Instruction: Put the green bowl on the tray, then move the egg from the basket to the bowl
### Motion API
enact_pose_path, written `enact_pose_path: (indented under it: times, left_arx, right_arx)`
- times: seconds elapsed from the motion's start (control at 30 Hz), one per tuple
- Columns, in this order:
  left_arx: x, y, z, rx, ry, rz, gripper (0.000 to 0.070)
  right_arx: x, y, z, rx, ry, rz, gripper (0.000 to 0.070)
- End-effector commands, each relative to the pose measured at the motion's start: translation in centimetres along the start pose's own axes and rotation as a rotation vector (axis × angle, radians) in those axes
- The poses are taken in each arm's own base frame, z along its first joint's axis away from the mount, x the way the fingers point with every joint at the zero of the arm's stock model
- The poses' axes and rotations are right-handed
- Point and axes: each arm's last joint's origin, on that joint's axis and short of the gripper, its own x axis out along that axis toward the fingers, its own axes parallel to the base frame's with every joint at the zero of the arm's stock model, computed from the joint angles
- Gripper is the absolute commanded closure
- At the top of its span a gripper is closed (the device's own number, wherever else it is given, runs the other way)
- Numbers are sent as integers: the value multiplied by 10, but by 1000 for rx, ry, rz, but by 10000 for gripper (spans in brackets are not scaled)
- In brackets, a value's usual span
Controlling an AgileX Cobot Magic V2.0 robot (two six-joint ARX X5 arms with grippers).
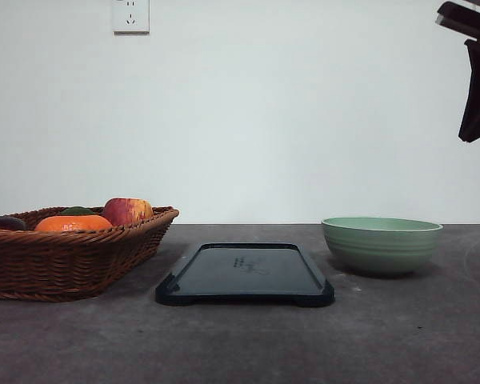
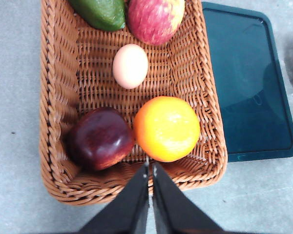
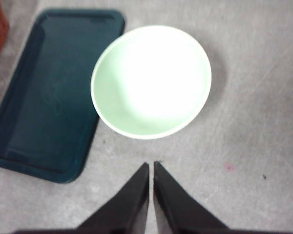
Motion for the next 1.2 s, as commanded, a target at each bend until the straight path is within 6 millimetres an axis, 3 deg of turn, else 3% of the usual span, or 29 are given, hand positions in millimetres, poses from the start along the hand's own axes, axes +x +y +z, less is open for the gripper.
enact_pose_path:
  times: [0.0,0.13,0.2,0.47,0.67,1.07,1.17]
  left_arx:
    - [-4,-3,7,20,-31,-12,664]
    - [-4,-3,9,24,-49,-15,427]
    - [-4,-3,10,27,-58,-17,374]
    - [-4,-4,11,30,-73,-19,373]
    - [-4,-4,11,31,-76,-20,374]
    - [-4,-4,13,36,-95,-22,384]
    - [-4,-4,14,36,-98,-22,385]
  right_arx:
    - [-2,2,6,-38,-17,5,650]
    - [-2,2,5,-40,-18,-9,400]
    - [-2,2,5,-40,-18,-9,358]
    - [-2,-1,11,26,-17,-65,356]
    - [9,-9,31,49,35,-99,358]
    - [65,-30,68,54,158,-125,360]
    - [81,-34,72,51,184,-123,408]
